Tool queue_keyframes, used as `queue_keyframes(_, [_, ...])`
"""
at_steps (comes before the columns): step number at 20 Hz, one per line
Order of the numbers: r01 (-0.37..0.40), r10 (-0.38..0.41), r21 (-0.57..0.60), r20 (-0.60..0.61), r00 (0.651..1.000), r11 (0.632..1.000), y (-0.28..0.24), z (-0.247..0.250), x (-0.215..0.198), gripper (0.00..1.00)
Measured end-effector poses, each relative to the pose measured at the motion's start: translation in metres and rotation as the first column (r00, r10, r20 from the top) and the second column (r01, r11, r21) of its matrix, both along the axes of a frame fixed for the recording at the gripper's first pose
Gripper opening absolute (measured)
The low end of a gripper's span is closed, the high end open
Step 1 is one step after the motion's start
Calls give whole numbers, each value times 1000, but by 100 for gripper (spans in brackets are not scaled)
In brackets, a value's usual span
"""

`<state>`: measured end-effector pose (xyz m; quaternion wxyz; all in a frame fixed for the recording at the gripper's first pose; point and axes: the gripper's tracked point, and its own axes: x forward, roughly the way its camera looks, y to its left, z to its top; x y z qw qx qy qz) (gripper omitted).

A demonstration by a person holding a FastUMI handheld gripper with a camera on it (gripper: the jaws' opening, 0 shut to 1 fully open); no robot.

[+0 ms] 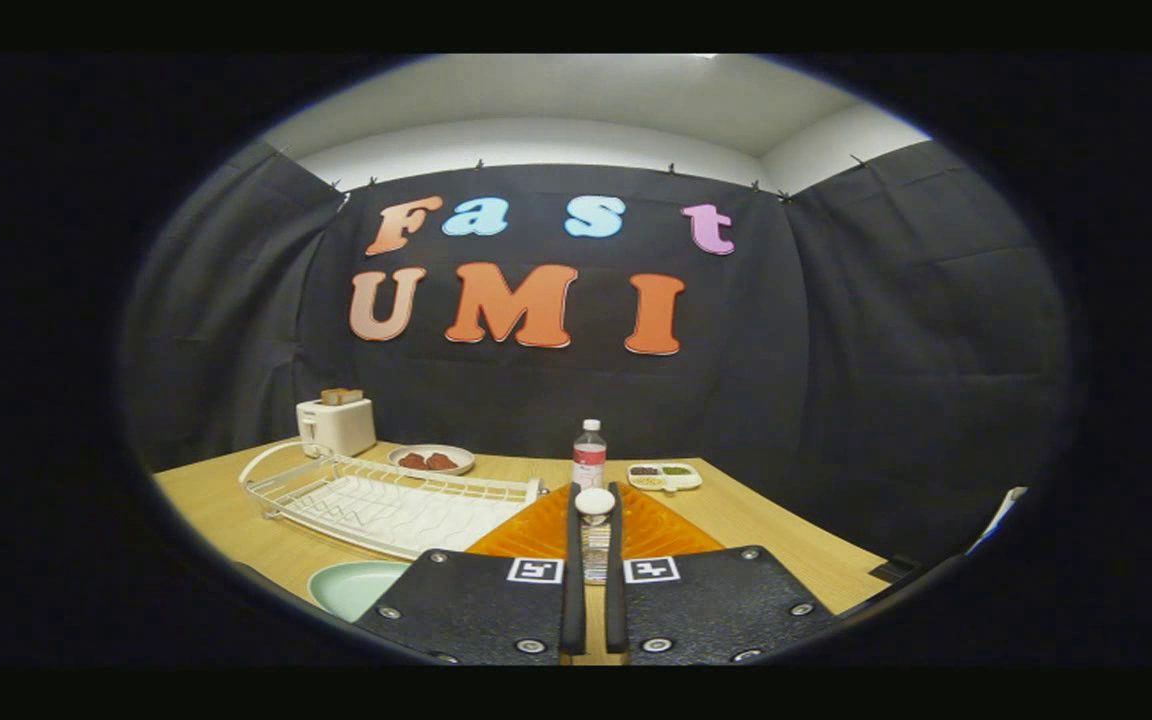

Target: Take the plate from the dish rack, then take the spoon from the basket and place it into the plate.

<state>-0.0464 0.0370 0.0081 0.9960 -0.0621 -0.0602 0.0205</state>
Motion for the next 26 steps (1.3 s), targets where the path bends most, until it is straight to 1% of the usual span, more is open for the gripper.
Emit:
queue_keyframes(7, [-71, 71, 9, 11, 997, 997, 36, -1, -35, 8])
queue_keyframes(12, [-132, 133, 28, -36, 990, 991, 62, -28, -46, 8])
queue_keyframes(20, [-241, 246, 52, -123, 962, 969, 108, -80, -46, 8])
queue_keyframes(23, [-277, 278, 28, -153, 948, 960, 127, -96, -41, 8])
queue_keyframes(26, [-298, 294, 8, -184, 938, 954, 140, -110, -38, 8])
